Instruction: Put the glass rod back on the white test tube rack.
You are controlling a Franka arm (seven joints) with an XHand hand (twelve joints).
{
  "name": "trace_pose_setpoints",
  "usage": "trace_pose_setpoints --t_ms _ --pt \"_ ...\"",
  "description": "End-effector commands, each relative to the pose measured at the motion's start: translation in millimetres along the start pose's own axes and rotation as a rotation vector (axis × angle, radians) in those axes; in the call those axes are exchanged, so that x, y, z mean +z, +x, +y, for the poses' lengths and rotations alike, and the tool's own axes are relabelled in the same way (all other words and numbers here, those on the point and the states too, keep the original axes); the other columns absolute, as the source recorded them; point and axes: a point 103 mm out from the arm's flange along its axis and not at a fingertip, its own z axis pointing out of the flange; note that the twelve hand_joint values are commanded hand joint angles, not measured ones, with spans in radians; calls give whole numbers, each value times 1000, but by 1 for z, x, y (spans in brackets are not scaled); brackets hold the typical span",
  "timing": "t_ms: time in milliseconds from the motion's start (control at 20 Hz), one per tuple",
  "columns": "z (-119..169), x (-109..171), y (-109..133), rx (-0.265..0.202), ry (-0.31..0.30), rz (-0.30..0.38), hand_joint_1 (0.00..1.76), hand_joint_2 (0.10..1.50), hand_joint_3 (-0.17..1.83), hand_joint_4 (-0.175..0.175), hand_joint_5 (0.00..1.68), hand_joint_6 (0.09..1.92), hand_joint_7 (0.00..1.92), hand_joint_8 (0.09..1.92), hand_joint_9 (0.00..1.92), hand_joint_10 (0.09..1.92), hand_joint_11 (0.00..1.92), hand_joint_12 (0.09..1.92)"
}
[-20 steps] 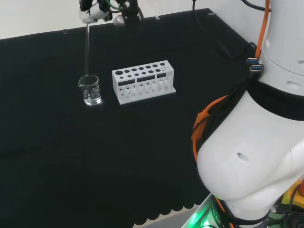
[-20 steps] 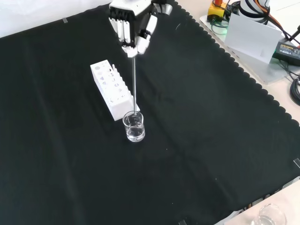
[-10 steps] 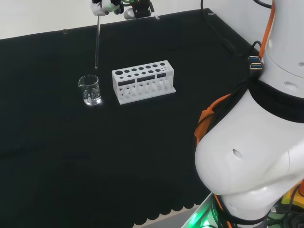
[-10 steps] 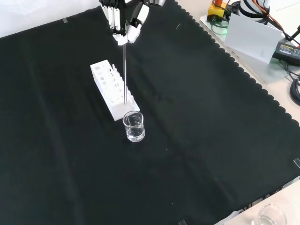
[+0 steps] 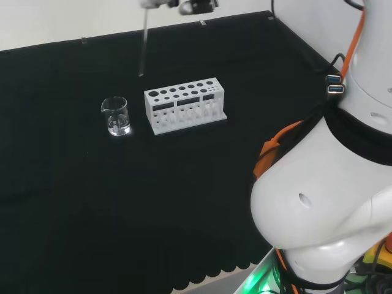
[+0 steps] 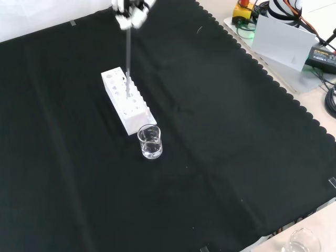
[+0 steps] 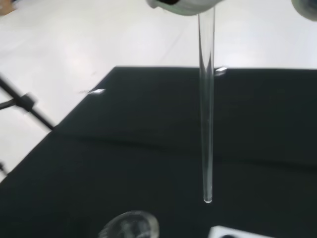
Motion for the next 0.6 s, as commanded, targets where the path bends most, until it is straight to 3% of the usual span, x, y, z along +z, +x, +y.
trace_pose_setpoints --t_ms 50,600 --pt "-16 -33 -43 91 -48 -28 1325 1040 -175 -175 1454 87 1384 587 1847 280 1733 378" --pt "-34 -45 -76 148 -60 -50 1325 1040 -175 -175 1454 87 1386 585 1848 279 1732 380"
